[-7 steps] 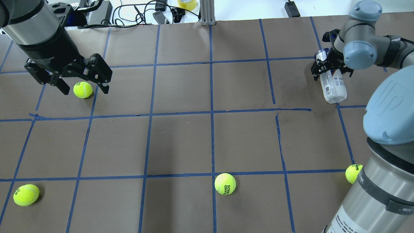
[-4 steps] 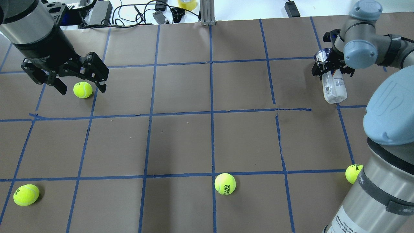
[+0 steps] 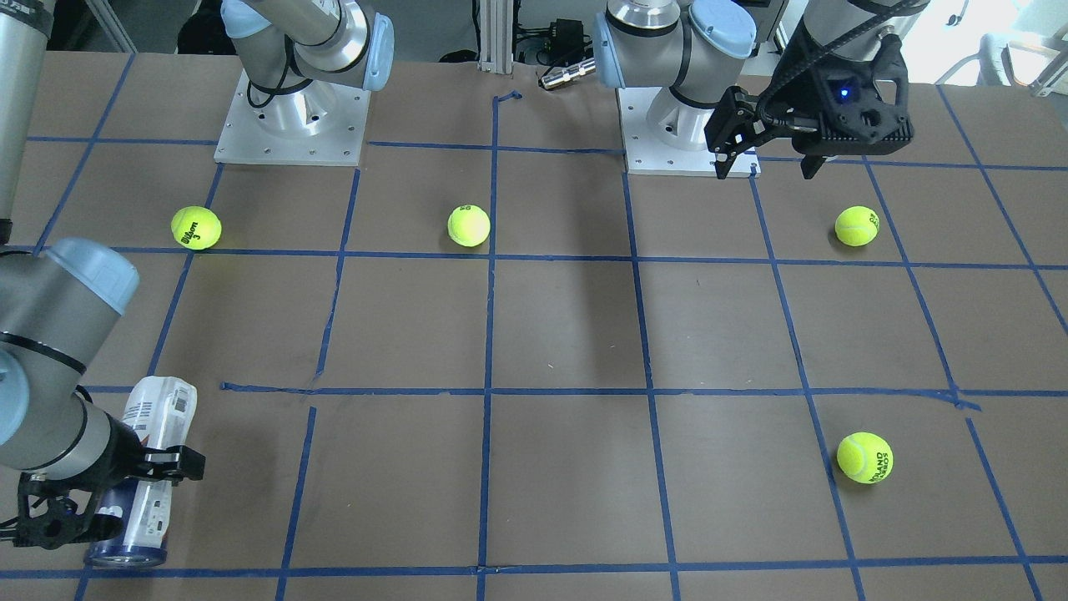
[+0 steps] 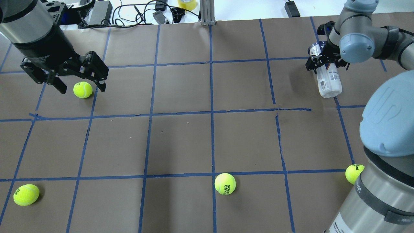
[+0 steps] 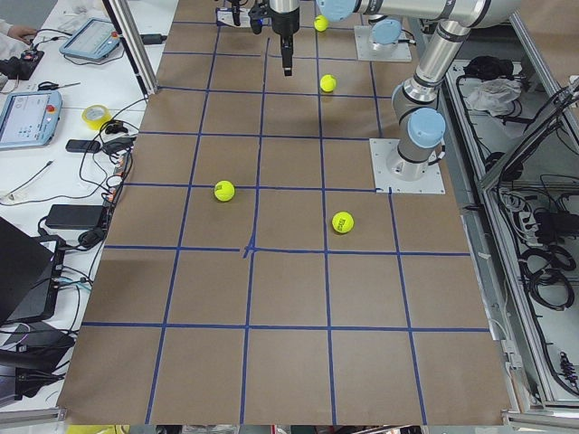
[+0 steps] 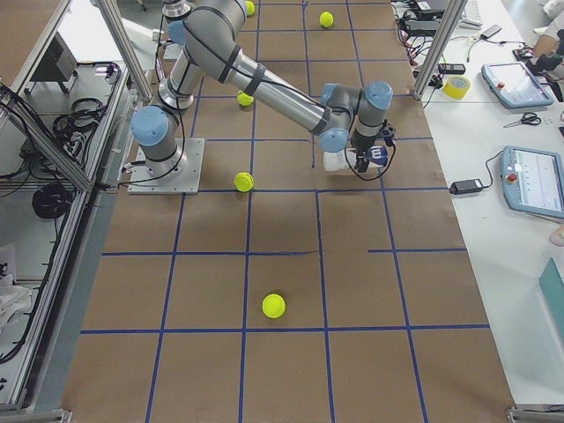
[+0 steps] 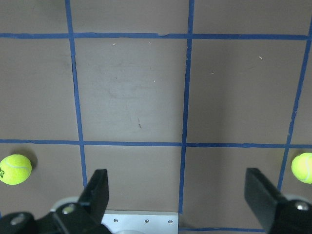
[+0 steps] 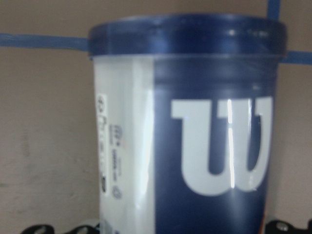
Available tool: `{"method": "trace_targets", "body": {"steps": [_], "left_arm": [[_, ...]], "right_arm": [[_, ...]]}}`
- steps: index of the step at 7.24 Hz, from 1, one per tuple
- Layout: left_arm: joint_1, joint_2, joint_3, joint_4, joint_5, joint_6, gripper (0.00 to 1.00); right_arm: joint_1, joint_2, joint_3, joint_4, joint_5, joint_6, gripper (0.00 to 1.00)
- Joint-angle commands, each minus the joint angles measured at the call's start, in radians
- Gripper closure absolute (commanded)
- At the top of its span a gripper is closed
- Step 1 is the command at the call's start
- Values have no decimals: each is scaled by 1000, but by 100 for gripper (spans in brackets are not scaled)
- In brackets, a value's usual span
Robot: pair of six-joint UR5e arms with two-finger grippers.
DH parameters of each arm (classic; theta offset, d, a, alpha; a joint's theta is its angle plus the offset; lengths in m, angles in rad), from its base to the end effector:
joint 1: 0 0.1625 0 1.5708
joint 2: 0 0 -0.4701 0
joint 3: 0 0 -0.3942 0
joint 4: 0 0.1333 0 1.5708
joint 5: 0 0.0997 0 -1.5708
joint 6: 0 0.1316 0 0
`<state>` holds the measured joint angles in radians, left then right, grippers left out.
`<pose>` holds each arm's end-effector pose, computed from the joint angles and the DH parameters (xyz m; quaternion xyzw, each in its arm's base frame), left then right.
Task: Lift up tennis ball bucket
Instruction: 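Close the right gripper on the top of the can, then lift the can with the right gripper and carry it toward the table center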
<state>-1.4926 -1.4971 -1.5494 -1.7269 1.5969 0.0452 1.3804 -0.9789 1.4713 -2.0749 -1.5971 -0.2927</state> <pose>-0.0944 -0.4581 0.5314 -0.0161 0.9993 0.0312 0.0111 -0.0070 -0.7226 0.2359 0.0510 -0.9986 0.0025 0.0142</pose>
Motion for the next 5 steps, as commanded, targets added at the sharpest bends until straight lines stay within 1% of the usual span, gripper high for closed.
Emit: {"method": "trace_targets", "body": {"steps": [1,4,5], "left_arm": [[2,0,2,1,2,-1,0],[12,-2,3,1,0,2,0],[20,-2,3,3,-2,2,0]], "right_arm": [[144,-20,-8,2,2,91,38],[372,9,-78,-8,22,371,34],[437,46,-139,1,22,461,34]]}}
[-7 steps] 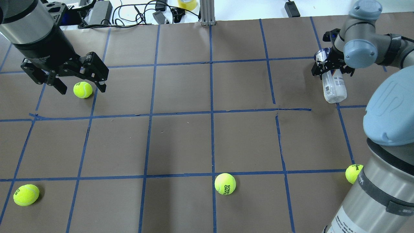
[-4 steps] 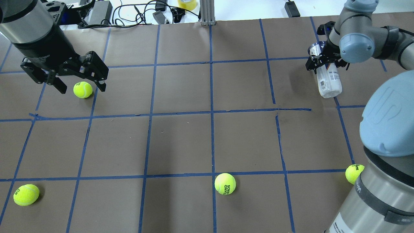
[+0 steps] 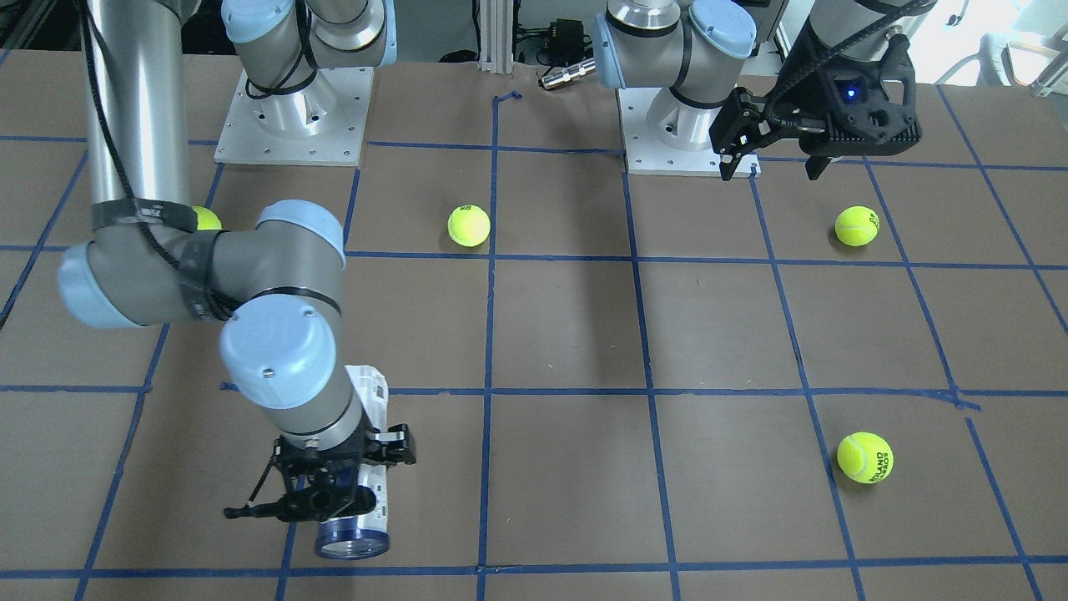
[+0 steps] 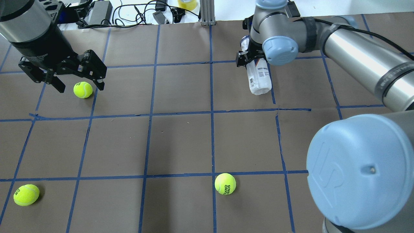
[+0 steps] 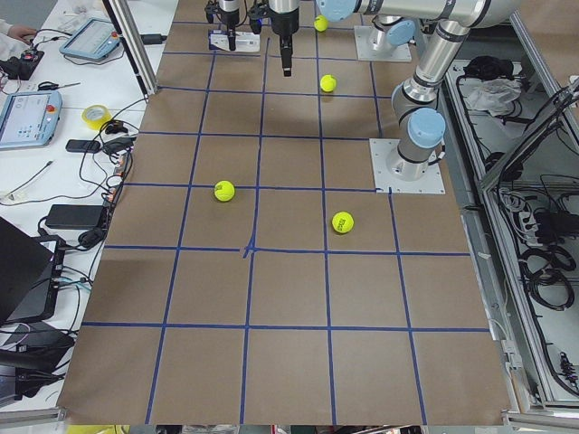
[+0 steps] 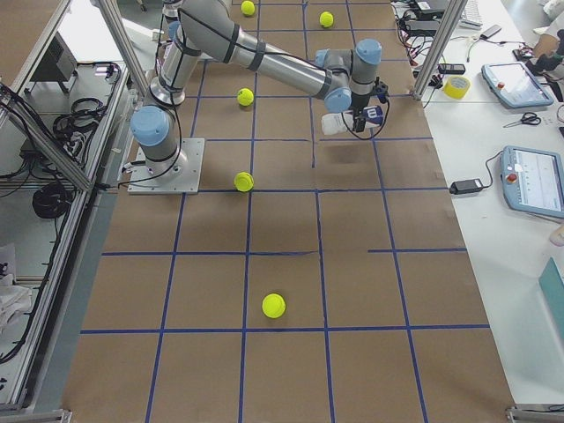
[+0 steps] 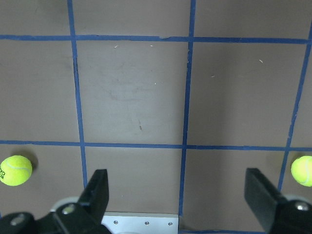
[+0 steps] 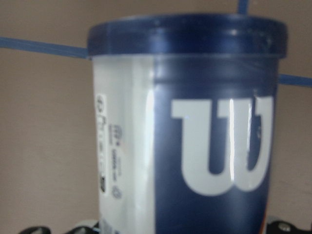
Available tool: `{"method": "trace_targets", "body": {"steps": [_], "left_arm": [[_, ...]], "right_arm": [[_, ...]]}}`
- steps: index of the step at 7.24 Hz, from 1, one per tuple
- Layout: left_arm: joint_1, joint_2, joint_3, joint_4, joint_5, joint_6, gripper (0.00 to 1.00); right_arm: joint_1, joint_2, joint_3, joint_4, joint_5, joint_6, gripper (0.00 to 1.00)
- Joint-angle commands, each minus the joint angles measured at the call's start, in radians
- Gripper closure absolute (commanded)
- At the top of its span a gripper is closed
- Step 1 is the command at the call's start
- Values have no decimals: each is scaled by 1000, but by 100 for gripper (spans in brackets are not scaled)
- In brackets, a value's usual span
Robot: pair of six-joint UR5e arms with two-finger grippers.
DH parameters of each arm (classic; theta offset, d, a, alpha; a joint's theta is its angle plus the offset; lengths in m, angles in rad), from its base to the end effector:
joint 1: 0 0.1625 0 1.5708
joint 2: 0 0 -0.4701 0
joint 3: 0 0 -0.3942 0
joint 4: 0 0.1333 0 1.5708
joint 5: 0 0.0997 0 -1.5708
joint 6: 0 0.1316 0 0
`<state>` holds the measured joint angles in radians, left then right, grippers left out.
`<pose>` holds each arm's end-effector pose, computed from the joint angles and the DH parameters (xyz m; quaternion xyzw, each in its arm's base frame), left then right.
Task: Lift up tennis ball bucket
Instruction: 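Lift the can with the right gripper and carry it toward the table center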
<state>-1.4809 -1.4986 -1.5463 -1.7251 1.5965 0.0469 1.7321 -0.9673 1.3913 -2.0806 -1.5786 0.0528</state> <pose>-0.0890 -0.4603 0.5324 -0.0211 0.9993 0.0296 0.0108 0.2489 -0.7059 0.2648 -0.0540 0.9976 -0.0431 0.0007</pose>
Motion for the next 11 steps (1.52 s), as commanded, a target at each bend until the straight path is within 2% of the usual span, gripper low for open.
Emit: {"method": "trace_targets", "body": {"steps": [1,3,4,7,10,11], "left_arm": [[14,0,0,1,-1,2,0],[14,-2,-3,-5,-18,-1,0],[14,-6,-5,-7,-24,-2,0],[83,-12,-3,-2,-24,11,0],[91,-12,-3,-1,-24,13,0],[96,-12,0,-1,-24,25,0]], "right_arm": [[145,79,-137,7,3,202,32],[204,163,-260,33,49,293,30],[219,176,-265,31,45,218,30],[240,182,-271,17,29,-314,30],[306,222,-267,-22,11,-925,27],[322,237,-267,-59,-1,-1068,26]]}}
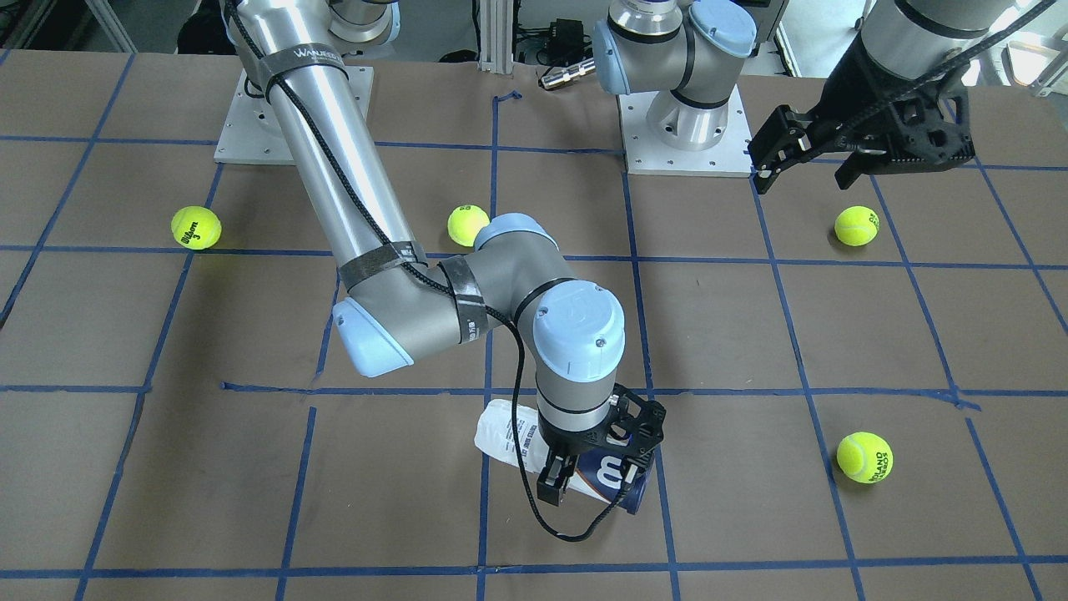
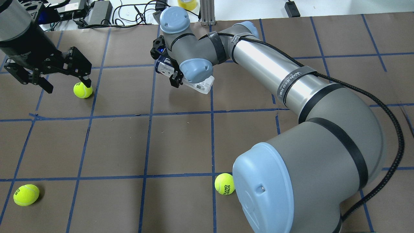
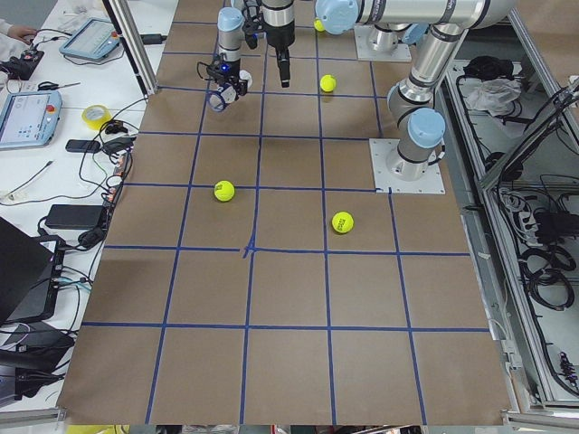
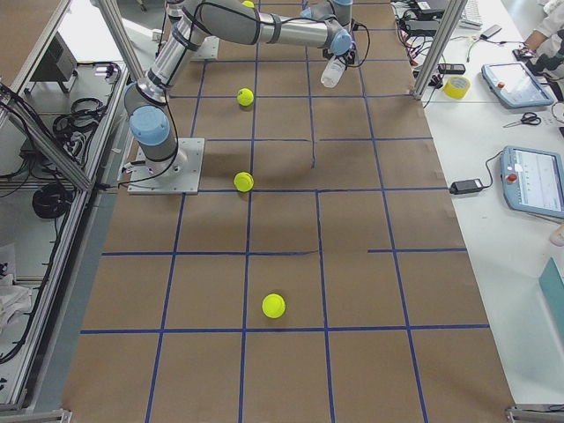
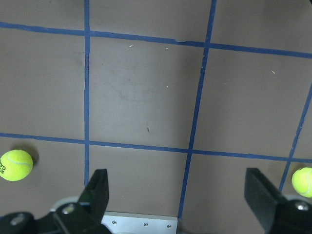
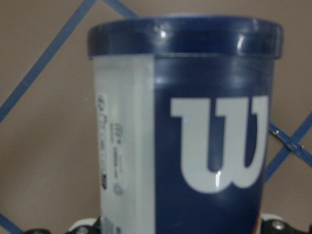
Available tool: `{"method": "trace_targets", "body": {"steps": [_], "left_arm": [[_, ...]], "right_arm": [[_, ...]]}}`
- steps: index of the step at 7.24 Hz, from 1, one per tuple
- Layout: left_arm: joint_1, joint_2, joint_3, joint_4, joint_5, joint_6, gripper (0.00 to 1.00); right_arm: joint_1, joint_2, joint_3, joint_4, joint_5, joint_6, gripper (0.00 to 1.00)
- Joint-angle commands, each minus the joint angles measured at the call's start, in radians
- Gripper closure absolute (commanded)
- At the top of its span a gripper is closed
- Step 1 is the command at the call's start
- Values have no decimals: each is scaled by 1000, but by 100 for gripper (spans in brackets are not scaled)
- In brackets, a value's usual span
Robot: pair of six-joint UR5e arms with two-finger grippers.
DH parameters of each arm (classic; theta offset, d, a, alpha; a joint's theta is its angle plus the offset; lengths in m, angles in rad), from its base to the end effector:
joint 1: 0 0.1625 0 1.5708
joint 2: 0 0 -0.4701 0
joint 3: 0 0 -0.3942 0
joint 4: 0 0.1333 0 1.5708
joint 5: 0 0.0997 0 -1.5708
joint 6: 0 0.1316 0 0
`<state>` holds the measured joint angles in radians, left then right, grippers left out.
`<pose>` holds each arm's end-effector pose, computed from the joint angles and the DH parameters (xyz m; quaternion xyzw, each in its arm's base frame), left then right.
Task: Lift up tennis ball bucket
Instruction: 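Lift the can with the right gripper and carry it toward the table center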
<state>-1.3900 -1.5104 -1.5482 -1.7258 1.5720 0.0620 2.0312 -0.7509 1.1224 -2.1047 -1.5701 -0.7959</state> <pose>-0.0493 -0.4710 0.5260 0.0593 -0.9976 -0.0358 0.0038 0.4886 -0.6849 0.2264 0.5857 -0.8064 0.0800 0.0132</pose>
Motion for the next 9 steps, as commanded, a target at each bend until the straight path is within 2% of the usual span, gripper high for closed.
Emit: {"method": "trace_targets", "body": {"steps": [1,3,4,5,6,9], "left_arm": [[25,-1,-1,0,0,42,0],[60,-2,-3,0,-7,87,0],[60,-2,-4,-1,-21,87,0],[60,-4,-4,-1,-21,87,0],[60,-4,-4,-1,-21,85,0],[60,-4,-1,-1,-21,85,0]], "right_arm": [[24,30,4,-38,-42,-359,26],[30,41,7,-29,-100,-395,22],[32,48,8,-31,-97,-393,22],[33,53,10,-32,-93,-390,15],[35,64,10,-44,-93,-384,0],[35,27,7,-34,-100,-398,0]]}}
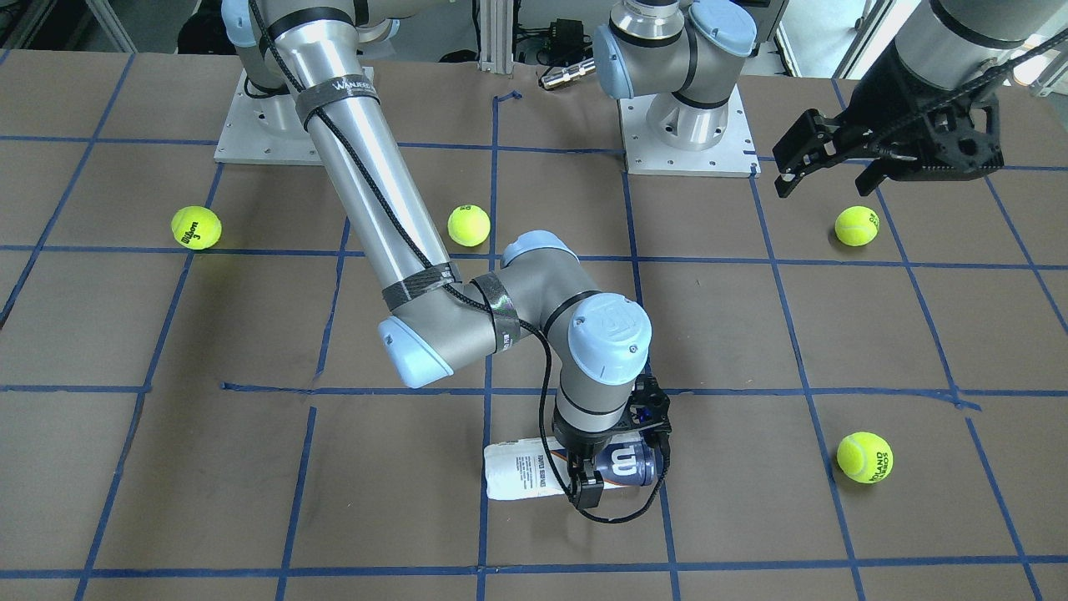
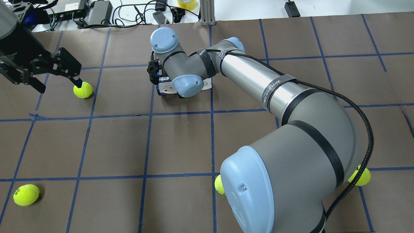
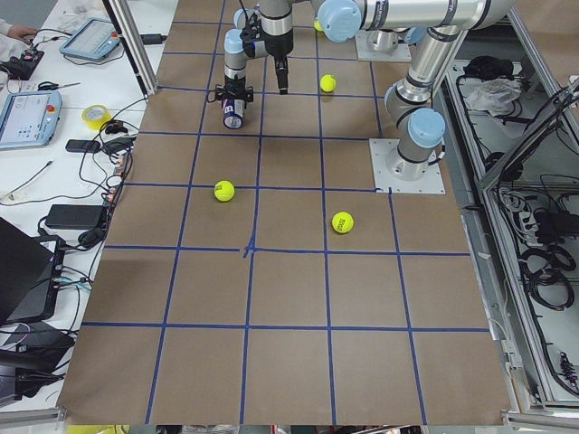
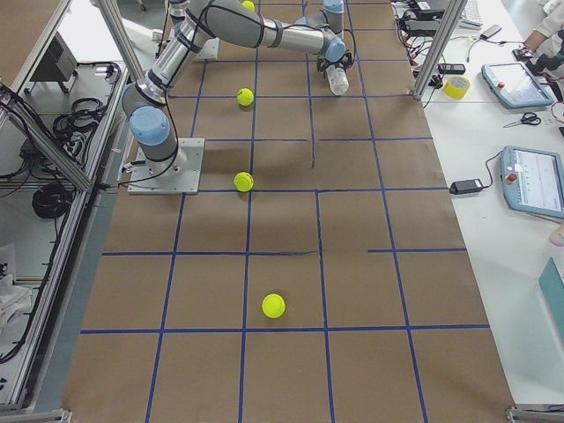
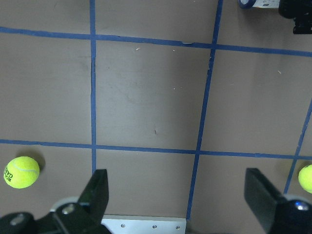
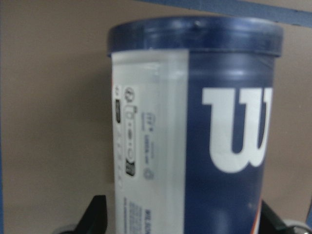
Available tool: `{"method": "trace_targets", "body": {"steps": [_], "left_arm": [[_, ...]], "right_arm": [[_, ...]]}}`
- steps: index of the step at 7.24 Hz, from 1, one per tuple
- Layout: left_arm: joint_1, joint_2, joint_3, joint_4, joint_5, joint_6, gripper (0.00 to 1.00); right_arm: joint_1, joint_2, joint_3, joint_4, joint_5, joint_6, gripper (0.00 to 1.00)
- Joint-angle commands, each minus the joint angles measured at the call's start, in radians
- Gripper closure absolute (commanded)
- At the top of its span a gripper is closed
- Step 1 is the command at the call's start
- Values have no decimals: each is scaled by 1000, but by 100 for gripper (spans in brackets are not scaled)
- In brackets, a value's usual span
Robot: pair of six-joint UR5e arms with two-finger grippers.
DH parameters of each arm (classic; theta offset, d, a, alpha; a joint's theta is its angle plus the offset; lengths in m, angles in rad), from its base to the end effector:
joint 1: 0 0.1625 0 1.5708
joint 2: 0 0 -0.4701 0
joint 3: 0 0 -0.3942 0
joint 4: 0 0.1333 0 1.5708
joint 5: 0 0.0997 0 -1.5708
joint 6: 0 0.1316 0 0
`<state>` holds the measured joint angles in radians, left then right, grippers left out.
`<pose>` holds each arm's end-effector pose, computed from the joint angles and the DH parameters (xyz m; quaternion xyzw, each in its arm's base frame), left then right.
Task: Lift up tennis ball bucket
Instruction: 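Lay the can on its side on the table and open the right gripper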
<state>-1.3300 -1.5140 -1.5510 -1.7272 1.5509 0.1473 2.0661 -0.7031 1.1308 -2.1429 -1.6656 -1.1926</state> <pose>-0.0234 -0.4745 0.5229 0.0471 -0.9980 -0.0372 0.0174 0.5031 -0.6771 0.1877 0.7422 -0.6646 0.0516 0.0690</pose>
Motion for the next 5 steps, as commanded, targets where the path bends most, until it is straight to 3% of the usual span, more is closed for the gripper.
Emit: {"method": "trace_targets", "body": {"steps": [1,3,5], "left_arm": [[0,-2,6,0,0,0,0],[0,-9,12,0,-5,0,0],[3,-32,-4,99,-109,5,0]], "right_arm": [[-13,-92,4,11,-9,13,0],[-70,-229,21,93,-16,46,0],[-194,-391,24,286,-16,220,0]]}}
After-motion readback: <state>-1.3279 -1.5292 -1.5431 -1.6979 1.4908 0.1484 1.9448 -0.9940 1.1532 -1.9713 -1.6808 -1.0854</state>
